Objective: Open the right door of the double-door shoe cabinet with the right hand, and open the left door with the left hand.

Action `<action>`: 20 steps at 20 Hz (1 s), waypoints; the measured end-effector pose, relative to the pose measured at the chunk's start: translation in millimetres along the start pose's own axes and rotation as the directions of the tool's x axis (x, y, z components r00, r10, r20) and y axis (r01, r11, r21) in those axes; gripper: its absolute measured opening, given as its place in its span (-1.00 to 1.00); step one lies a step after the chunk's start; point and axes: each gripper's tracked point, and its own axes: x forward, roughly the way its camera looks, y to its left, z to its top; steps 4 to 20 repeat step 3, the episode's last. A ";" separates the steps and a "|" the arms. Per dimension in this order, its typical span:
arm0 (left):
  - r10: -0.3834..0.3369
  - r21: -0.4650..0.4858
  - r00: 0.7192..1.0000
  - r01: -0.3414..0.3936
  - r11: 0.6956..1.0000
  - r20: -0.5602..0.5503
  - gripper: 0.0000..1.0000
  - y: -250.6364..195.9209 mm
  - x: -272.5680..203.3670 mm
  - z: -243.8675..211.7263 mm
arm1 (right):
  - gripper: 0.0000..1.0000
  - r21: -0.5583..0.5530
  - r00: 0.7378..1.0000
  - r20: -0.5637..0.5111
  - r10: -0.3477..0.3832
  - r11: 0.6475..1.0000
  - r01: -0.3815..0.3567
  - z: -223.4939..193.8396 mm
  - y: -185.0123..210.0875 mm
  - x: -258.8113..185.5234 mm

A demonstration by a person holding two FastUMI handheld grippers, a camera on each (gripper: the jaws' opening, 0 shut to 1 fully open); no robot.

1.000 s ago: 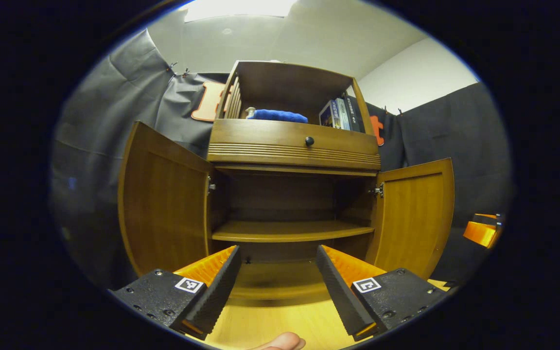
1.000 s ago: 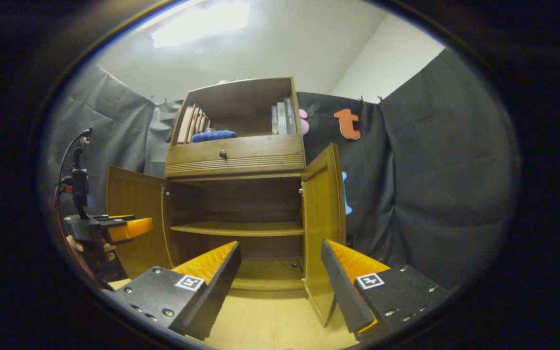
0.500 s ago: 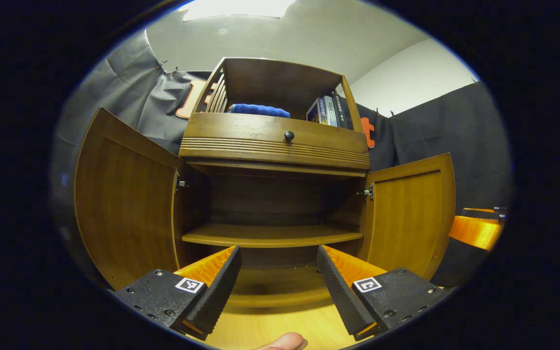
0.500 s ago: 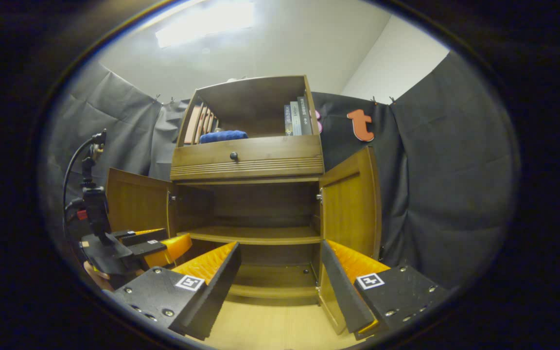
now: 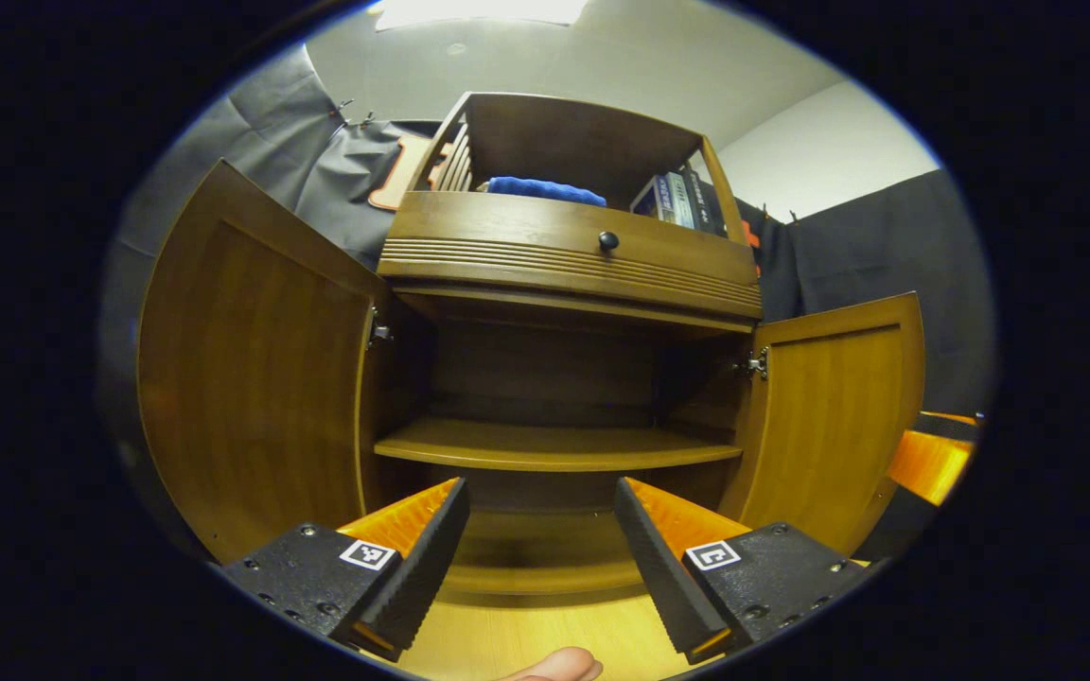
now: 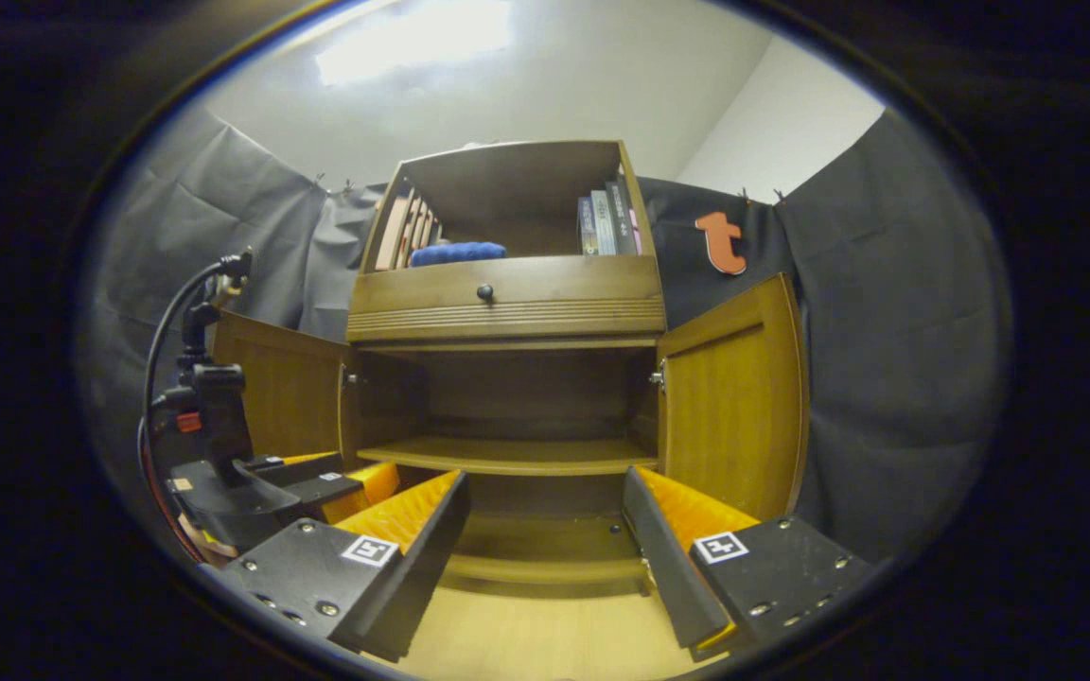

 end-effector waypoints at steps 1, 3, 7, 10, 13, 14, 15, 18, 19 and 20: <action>0.007 0.003 1.000 -0.007 1.000 -0.004 0.84 0.9 -0.9 0.0 | 0.95 -0.015 1.000 -0.010 -0.004 1.000 0.003 -0.8 -0.5 -2.1; 0.029 0.030 0.999 -0.028 0.999 -0.016 0.83 7.2 -3.4 -1.7 | 0.95 -0.034 1.000 -0.019 -0.001 0.999 0.000 0.3 1.4 -6.7; 0.029 0.030 0.999 -0.028 0.999 -0.016 0.83 7.2 -3.4 -1.7 | 0.95 -0.034 1.000 -0.019 -0.001 0.999 0.000 0.3 1.4 -6.7; 0.029 0.030 0.999 -0.028 0.999 -0.016 0.83 7.2 -3.4 -1.7 | 0.95 -0.034 1.000 -0.019 -0.001 0.999 0.000 0.3 1.4 -6.7; 0.029 0.030 0.999 -0.028 0.999 -0.016 0.83 7.2 -3.4 -1.7 | 0.95 -0.034 1.000 -0.019 -0.001 0.999 0.000 0.3 1.4 -6.7; 0.029 0.030 0.999 -0.028 0.999 -0.016 0.83 7.2 -3.4 -1.7 | 0.95 -0.034 1.000 -0.019 -0.001 0.999 0.000 0.3 1.4 -6.7; 0.029 0.030 0.999 -0.028 0.999 -0.016 0.83 7.2 -3.4 -1.7 | 0.95 -0.034 1.000 -0.019 -0.001 0.999 0.000 0.3 1.4 -6.7; 0.029 0.030 0.999 -0.028 0.999 -0.016 0.83 7.2 -3.4 -1.7 | 0.95 -0.034 1.000 -0.019 -0.001 0.999 0.000 0.3 1.4 -6.7; 0.029 0.030 0.999 -0.028 0.999 -0.016 0.83 7.2 -3.4 -1.7 | 0.95 -0.034 1.000 -0.019 -0.001 0.999 0.000 0.3 1.4 -6.7; 0.029 0.030 0.999 -0.028 0.999 -0.016 0.83 7.2 -3.4 -1.7 | 0.95 -0.034 1.000 -0.019 -0.001 0.999 0.000 0.3 1.4 -6.7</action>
